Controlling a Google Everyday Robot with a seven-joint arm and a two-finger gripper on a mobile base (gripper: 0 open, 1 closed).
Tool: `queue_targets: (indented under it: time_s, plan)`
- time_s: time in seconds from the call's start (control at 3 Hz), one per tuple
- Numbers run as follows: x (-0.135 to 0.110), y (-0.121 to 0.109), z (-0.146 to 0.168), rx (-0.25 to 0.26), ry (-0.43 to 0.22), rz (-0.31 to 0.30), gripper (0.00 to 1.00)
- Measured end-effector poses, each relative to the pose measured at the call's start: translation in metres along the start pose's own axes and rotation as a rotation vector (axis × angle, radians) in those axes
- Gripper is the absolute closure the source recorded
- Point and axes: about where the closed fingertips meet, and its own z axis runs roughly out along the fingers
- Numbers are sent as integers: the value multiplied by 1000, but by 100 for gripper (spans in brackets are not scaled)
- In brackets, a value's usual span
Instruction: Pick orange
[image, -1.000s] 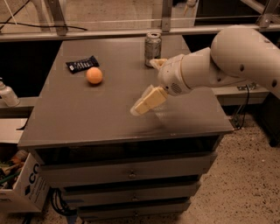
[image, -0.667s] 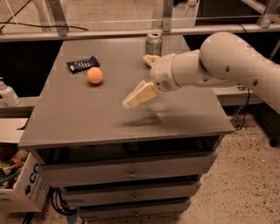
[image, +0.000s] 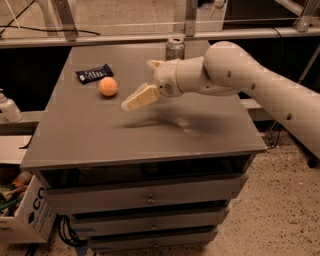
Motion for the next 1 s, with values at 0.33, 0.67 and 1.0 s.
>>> queue_targets:
  time_s: [0.33, 0.67, 1.0]
  plan:
    - [-3, -8, 30, -25, -49, 44, 0]
    - [-2, -11, 57, -36, -52, 63, 0]
    - [-1, -12, 79, -32, -27, 69, 0]
